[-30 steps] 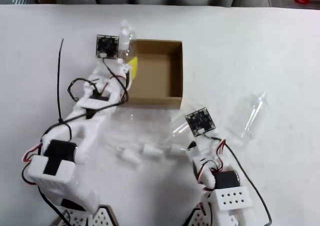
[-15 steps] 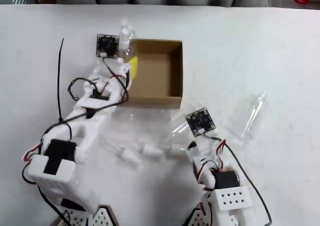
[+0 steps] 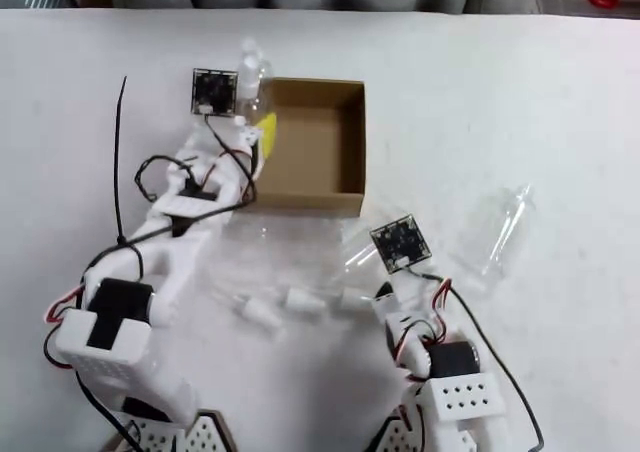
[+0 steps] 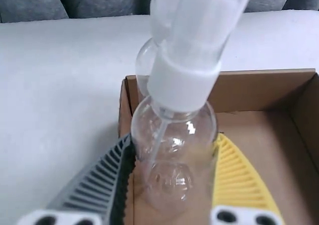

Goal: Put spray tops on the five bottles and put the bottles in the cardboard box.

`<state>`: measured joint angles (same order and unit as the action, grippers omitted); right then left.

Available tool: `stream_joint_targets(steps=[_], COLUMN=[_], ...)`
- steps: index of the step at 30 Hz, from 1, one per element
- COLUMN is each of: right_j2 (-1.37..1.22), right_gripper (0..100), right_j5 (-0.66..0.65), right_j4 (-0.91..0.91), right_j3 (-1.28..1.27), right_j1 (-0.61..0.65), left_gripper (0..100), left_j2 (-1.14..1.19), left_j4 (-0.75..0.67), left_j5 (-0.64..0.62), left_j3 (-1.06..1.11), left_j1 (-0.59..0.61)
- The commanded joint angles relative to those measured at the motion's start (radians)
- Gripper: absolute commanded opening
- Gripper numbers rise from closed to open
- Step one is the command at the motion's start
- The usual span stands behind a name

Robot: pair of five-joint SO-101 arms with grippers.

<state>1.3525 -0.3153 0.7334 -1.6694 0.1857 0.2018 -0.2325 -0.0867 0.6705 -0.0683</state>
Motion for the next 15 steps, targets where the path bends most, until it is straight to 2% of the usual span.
stream_joint_targets(steps=[1,6,11,15], right_j2=[0.010,0.010,0.010,0.010], right_gripper=[1.6,1.6,1.6,1.6], right_j5=[-0.009,-0.009,-0.009,-0.009], right_j4=[-0.016,-0.016,-0.016,-0.016], right_j3=[-0.005,-0.005,-0.005,-0.005], right_j1=[-0.012,-0.012,-0.012,-0.012], left_gripper=[18,19,28,28], left_j2=[-0.005,-0.005,-0.005,-0.007], left_j4=[-0.025,-0.025,-0.023,-0.021], left_j5=[0.011,0.011,0.002,0.002], left_j3=[-0.003,-0.006,-0.002,-0.002], left_j1=[0.007,0.008,0.008,0.012])
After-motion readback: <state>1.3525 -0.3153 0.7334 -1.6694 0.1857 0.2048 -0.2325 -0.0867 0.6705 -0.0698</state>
